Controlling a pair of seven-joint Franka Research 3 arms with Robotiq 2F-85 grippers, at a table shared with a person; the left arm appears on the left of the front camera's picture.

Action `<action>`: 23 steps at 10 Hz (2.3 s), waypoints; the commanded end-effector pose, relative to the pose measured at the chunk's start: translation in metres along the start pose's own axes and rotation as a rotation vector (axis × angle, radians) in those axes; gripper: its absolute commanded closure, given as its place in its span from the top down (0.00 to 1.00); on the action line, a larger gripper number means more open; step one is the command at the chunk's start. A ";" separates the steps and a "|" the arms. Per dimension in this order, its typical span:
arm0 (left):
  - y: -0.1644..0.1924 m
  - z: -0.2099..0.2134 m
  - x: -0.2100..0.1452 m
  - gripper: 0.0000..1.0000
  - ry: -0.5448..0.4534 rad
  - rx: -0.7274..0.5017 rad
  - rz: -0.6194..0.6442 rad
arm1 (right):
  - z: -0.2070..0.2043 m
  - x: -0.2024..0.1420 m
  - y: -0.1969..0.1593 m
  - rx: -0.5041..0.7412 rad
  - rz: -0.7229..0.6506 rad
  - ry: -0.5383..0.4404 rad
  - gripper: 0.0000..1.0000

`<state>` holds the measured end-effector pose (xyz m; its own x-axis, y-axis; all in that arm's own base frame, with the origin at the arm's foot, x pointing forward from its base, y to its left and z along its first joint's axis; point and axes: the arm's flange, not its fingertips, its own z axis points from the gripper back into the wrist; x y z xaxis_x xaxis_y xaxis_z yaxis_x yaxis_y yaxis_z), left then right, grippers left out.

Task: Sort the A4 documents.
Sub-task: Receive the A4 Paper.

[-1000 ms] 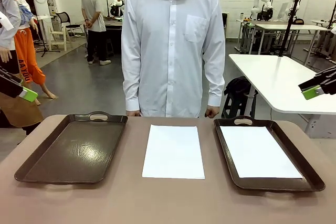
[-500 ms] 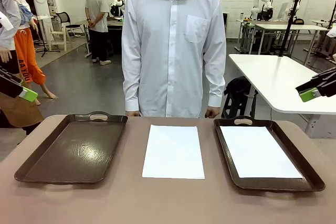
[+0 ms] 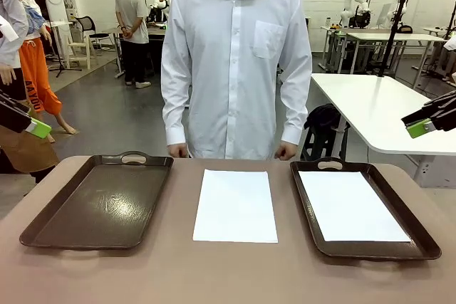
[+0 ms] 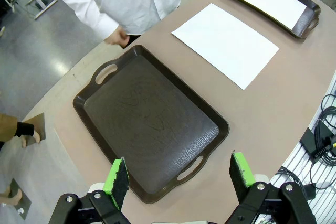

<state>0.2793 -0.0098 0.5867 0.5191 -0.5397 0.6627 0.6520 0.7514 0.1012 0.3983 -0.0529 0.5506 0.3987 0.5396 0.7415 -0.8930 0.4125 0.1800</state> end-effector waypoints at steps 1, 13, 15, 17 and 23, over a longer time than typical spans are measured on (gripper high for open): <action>0.001 0.000 0.000 1.00 0.000 0.000 0.001 | 0.000 0.000 0.001 0.002 0.001 -0.002 0.97; 0.001 0.000 0.000 1.00 0.000 0.000 0.001 | 0.000 0.000 0.001 0.002 0.001 -0.002 0.97; 0.001 0.000 0.000 1.00 0.000 0.000 0.001 | 0.000 0.000 0.001 0.002 0.001 -0.002 0.97; 0.001 0.000 0.000 1.00 0.000 0.000 0.001 | 0.000 0.000 0.001 0.002 0.001 -0.002 0.97; 0.001 0.000 0.000 1.00 0.000 0.000 0.001 | 0.000 0.000 0.001 0.002 0.001 -0.002 0.97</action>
<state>0.2793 -0.0098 0.5867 0.5191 -0.5397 0.6627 0.6520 0.7514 0.1012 0.3983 -0.0529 0.5506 0.3987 0.5396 0.7415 -0.8930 0.4125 0.1800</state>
